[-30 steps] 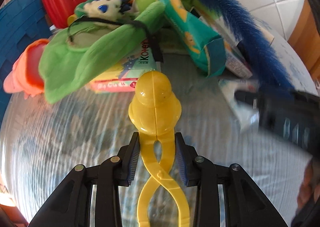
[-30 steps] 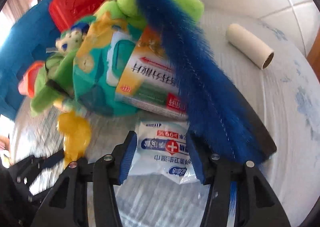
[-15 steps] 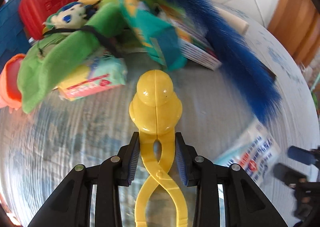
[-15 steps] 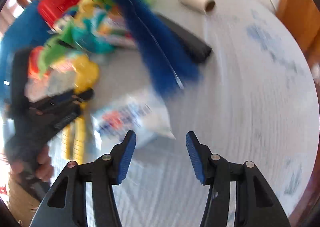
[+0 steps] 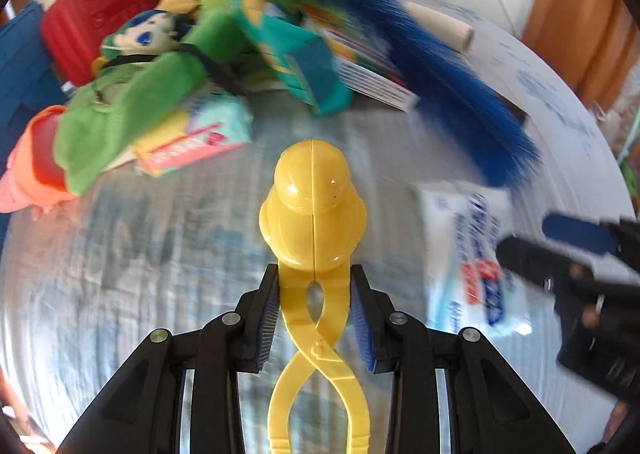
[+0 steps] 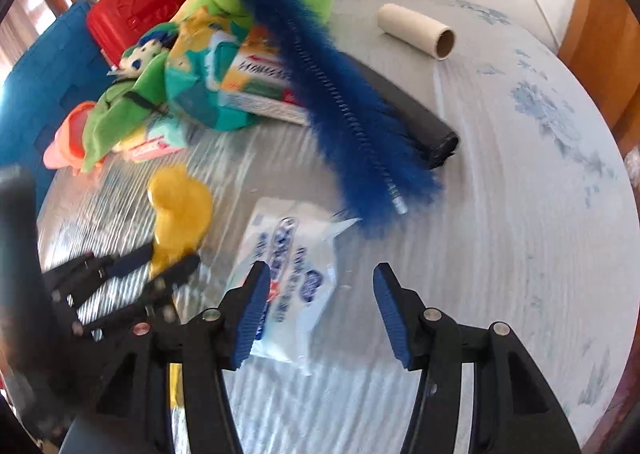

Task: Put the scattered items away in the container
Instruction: 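Grasp the white alcohol wipes pack with the right tool, then lift the yellow clamp and wipes pack and carry them over the blue crate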

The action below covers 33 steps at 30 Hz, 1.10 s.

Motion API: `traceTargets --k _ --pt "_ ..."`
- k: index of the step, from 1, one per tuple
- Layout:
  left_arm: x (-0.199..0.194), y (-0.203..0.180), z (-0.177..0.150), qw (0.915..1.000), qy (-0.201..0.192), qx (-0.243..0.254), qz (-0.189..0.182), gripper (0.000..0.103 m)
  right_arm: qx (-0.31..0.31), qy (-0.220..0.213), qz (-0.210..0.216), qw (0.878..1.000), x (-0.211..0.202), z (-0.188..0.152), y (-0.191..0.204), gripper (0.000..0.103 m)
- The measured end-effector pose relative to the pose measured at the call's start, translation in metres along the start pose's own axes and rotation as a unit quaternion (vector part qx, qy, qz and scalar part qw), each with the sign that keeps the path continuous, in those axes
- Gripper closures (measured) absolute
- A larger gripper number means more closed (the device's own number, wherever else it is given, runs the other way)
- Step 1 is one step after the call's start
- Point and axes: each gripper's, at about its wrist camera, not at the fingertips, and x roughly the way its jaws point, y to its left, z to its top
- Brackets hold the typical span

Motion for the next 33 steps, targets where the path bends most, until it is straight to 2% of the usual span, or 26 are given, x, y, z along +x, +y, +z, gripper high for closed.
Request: traceTargets --k 2,4,6,7,14,19,20,21,26,29,33 --pt "0.002 0.011 0.003 1.0 -0.001 -0.003 0.008 0.07 0.0 0.007 0.003 1.0 -0.001 0.003 0.006 0.048" --pt "0.006 0.016 0.002 0.9999 0.003 -0.006 0.013 0.07 0.001 0.009 0.002 1.0 -0.007 0.001 0.004 0.041" --pt "0.026 -0.001 0.013 0.9998 0.005 -0.009 0.019 0.07 0.002 0.013 0.005 1.0 -0.024 -0.012 0.008 0.032" --pt "0.035 -0.01 0.02 0.9997 0.006 -0.01 0.021 0.07 0.002 0.015 0.007 1.0 -0.024 -0.013 0.008 0.032" --pt "0.028 0.0 0.009 0.9999 -0.003 -0.003 0.014 0.07 -0.001 0.016 -0.023 1.0 -0.031 -0.027 0.013 0.031" --pt "0.025 -0.005 0.009 1.0 -0.004 0.005 0.0 0.07 0.002 0.01 -0.048 0.999 -0.025 -0.028 0.023 0.039" --pt "0.022 -0.005 0.008 0.9999 -0.006 0.008 -0.003 0.07 0.009 0.01 -0.046 0.999 -0.026 -0.029 0.022 0.05" --pt "0.018 -0.005 0.007 0.9999 -0.01 0.013 -0.005 0.07 0.014 0.006 -0.047 0.999 -0.03 -0.03 0.023 0.053" --pt "-0.006 -0.001 0.004 0.9993 -0.026 0.021 -0.014 0.07 0.027 0.002 -0.05 0.998 -0.042 -0.036 0.03 0.055" --pt "-0.029 0.007 0.001 0.9989 -0.043 0.012 -0.015 0.07 0.028 -0.016 -0.05 0.998 -0.071 -0.041 0.027 0.055" --pt "-0.059 0.017 0.0 0.9977 -0.066 -0.012 -0.006 0.07 0.001 -0.041 -0.041 0.998 -0.105 -0.038 0.034 0.055"
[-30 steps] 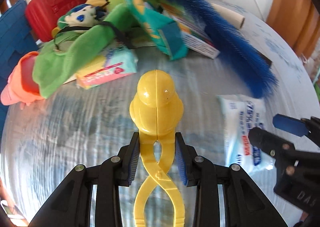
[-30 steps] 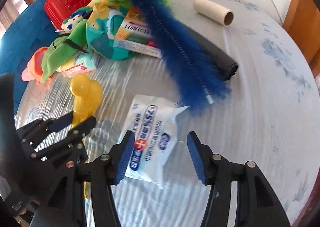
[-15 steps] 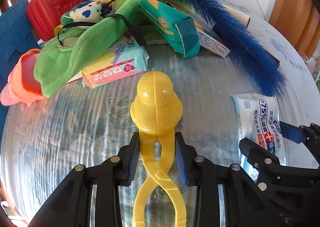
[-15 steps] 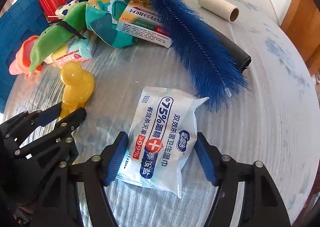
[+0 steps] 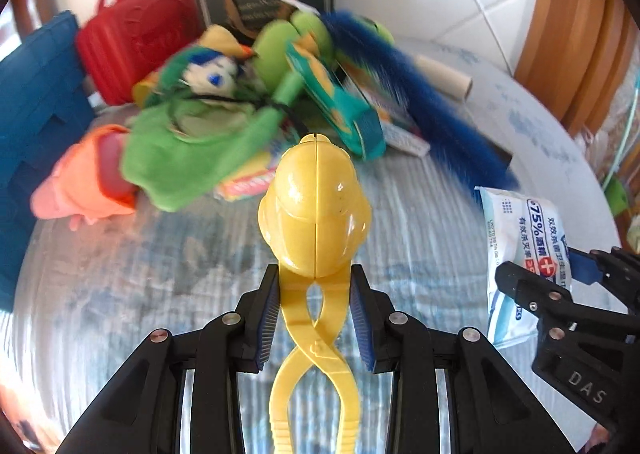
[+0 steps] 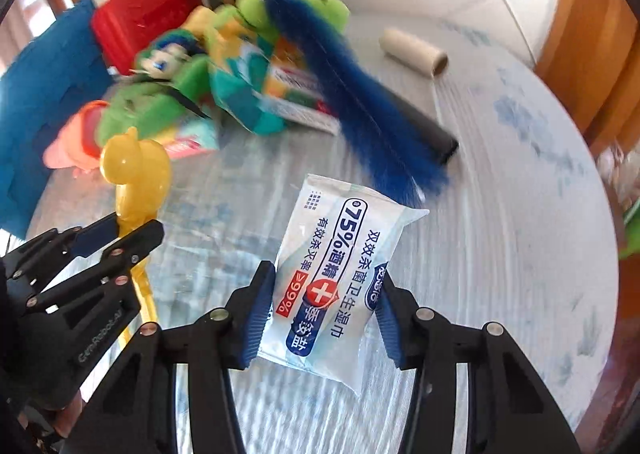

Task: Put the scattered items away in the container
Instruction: 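Lift the yellow clamp and wipes pack and carry them over the blue crate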

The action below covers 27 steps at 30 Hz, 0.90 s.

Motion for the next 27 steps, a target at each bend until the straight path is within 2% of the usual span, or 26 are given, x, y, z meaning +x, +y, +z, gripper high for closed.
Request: traceTargets --k 7,13,20,27 --pt "-0.063 0.021 0.009 0.9969 -0.046 -0.038 0.05 0.07 -0.056 -0.062 0.045 0.995 -0.074 0.017 0.012 0.055" --pt "-0.108 0.051 0.013 0.9907 -0.079 -0.071 0.085 0.07 -0.11 -0.109 0.084 0.984 -0.124 0.031 0.05 0.055" --pt "-0.146 0.106 0.015 0.9835 -0.118 -0.086 0.107 0.07 -0.152 -0.152 0.108 0.971 -0.162 0.043 0.109 0.055" --pt "-0.168 0.191 0.014 0.9819 -0.146 -0.064 0.102 0.07 -0.15 -0.187 0.107 0.965 -0.187 0.051 0.182 0.055"
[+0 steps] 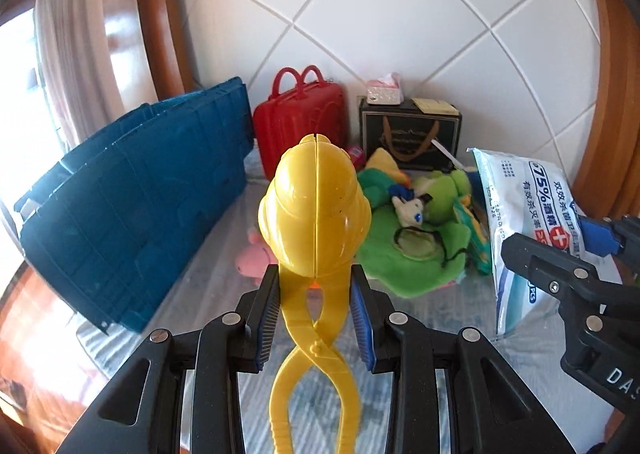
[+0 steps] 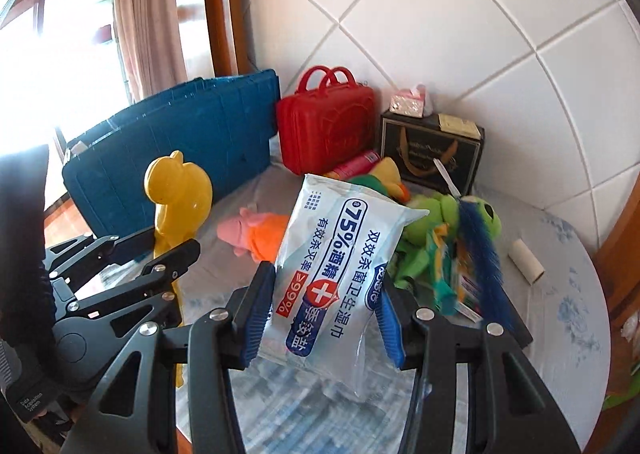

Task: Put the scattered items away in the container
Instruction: 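Lift the yellow clamp and wipes pack and carry them over the blue crate, then lower the yellow clamp and wipes pack into the crate and open both tools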

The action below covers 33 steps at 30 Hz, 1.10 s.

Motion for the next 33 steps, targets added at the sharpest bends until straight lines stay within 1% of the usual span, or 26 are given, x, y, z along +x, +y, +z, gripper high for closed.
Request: traceTargets --k 5,9,13,15,16,18,21,25,27,29,31,33 --pt "0.006 0.051 0.018 0.9996 -0.018 0.02 -0.012 0.07 0.007 -0.018 -0.02 1.0 0.003 0.025 0.05 0.055" --pt "0.014 0.075 0.031 0.9994 -0.024 0.014 -0.021 0.07 0.009 -0.019 -0.036 0.999 0.005 0.037 0.07 0.055" --pt "0.018 0.092 0.044 0.9991 -0.04 -0.001 -0.012 0.07 -0.012 -0.025 -0.037 0.999 0.011 0.051 0.085 0.055" --pt "0.017 0.109 0.059 0.9987 -0.049 -0.009 -0.011 0.07 -0.028 -0.035 -0.034 0.998 0.016 0.062 0.094 0.055" --pt "0.015 0.119 0.068 0.9984 -0.055 -0.012 -0.005 0.07 -0.03 -0.039 -0.031 0.998 0.017 0.067 0.099 0.055" --pt "0.006 0.148 0.089 0.9961 -0.081 -0.028 0.021 0.07 -0.036 -0.051 -0.02 0.998 0.019 0.084 0.113 0.055" --pt "-0.002 0.198 0.118 0.9904 -0.118 -0.048 0.054 0.07 -0.052 -0.069 -0.002 0.996 0.024 0.116 0.141 0.055" --pt "-0.004 0.272 0.144 0.9833 -0.139 -0.055 0.103 0.07 -0.057 -0.096 0.027 0.993 0.039 0.154 0.189 0.055" --pt "0.0 0.316 0.152 0.981 -0.138 -0.058 0.123 0.07 -0.06 -0.106 0.046 0.991 0.051 0.172 0.222 0.055" --pt "0.012 0.351 0.154 0.9815 -0.126 -0.055 0.133 0.07 -0.058 -0.11 0.066 0.99 0.067 0.192 0.256 0.055" --pt "0.027 0.386 0.152 0.9828 -0.109 -0.06 0.137 0.07 -0.061 -0.1 0.09 0.989 0.089 0.208 0.294 0.055" --pt "0.05 0.417 0.146 0.9855 -0.081 -0.065 0.134 0.07 -0.067 -0.088 0.104 0.988 0.109 0.218 0.329 0.055"
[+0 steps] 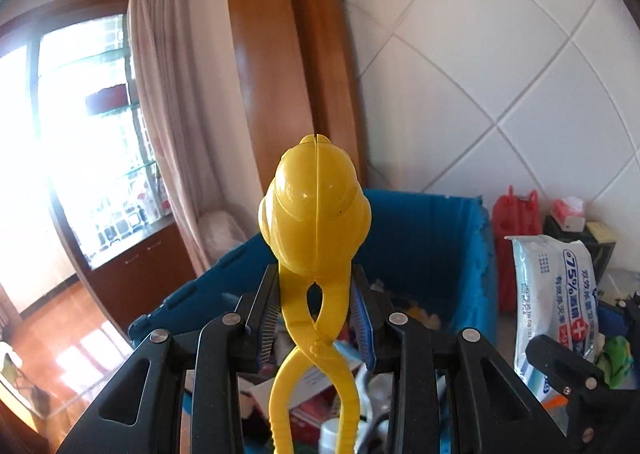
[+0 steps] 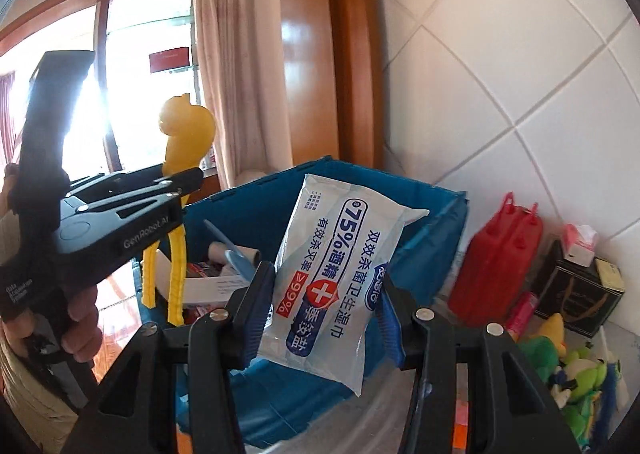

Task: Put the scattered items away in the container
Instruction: 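Lower the yellow clamp and wipes pack into the crate and open both tools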

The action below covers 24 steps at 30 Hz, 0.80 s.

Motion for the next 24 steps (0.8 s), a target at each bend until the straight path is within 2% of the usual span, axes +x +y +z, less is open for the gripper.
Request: traceTargets --k 3,7,9,10,14,16,17,18,22,24 --pt "0.037 0.025 -0.014 0.9992 0.037 -0.004 -0.016 0.07 -0.011 0.037 0.007 0.999 0.045 0.005 0.036 0.055" --pt "0.066 0.039 -0.028 0.9979 0.058 -0.001 -0.03 0.066 -0.026 0.088 -0.001 0.996 0.084 -0.002 0.068 0.055" --pt "0.068 0.041 -0.033 0.9975 0.057 -0.001 -0.042 0.041 -0.03 0.105 -0.012 0.994 0.091 -0.01 0.075 0.055" --pt "0.068 0.043 -0.036 0.9975 0.054 -0.003 -0.046 0.034 -0.031 0.115 -0.019 0.993 0.095 -0.013 0.078 0.055" --pt "0.06 0.051 -0.04 0.9975 0.045 -0.01 -0.054 0.022 -0.024 0.135 -0.04 0.99 0.097 -0.023 0.079 0.052" --pt "0.053 0.056 -0.042 0.9973 0.039 -0.016 -0.06 0.02 -0.019 0.129 -0.047 0.99 0.088 -0.027 0.076 0.042" --pt "0.047 0.057 -0.043 0.9972 0.037 -0.018 -0.062 0.018 -0.019 0.125 -0.051 0.991 0.083 -0.028 0.078 0.031" --pt "0.041 0.056 -0.044 0.9971 0.034 -0.021 -0.065 0.016 -0.018 0.12 -0.057 0.991 0.079 -0.027 0.079 0.024" --pt "0.009 0.044 -0.05 0.9963 0.017 -0.021 -0.081 0.012 -0.006 0.09 -0.081 0.993 0.046 -0.025 0.064 0.019" --pt "-0.012 0.027 -0.053 0.9946 0.004 -0.016 -0.103 0.007 0.002 0.068 -0.101 0.992 0.018 -0.03 0.051 0.001"
